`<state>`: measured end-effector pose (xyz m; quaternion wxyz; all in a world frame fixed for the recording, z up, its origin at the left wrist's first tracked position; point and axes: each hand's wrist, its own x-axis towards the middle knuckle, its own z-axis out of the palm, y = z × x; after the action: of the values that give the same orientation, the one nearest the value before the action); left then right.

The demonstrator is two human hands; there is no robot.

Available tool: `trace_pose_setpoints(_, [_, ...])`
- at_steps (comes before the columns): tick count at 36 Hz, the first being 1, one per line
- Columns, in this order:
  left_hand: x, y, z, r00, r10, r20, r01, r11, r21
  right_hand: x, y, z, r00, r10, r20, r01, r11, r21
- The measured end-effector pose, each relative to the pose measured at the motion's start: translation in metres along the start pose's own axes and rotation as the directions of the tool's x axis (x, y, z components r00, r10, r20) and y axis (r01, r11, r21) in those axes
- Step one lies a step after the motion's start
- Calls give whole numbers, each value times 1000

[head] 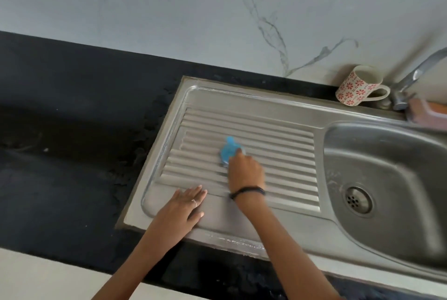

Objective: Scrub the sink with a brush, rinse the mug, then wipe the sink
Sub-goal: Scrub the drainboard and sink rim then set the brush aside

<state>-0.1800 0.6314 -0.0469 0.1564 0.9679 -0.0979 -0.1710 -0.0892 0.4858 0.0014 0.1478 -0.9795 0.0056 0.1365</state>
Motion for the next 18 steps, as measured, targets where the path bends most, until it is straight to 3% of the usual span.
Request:
trace_pose_setpoints(5, [2,-5,5,996,-20,90,5,985,171,33,-72,6,958,-285,30,284,958,25])
trace_pose_setpoints(8, [2,-13,12,996,-15,86,0,985,172,51,-81,2,951,-308,17,307,951,46])
trace_pose_setpoints(11, [0,-9,4,987,-34,159,7,986,167,59,-50,-3,976,-217,-6,216,972,89])
trace_pose_setpoints(14, [1,-9,4,994,-14,111,-5,986,169,52,7,-8,997,-47,-65,55,990,129])
trace_pose_setpoints(18, [6,1,4,989,7,148,-22,994,105,28,96,-24,959,217,-183,-201,974,101])
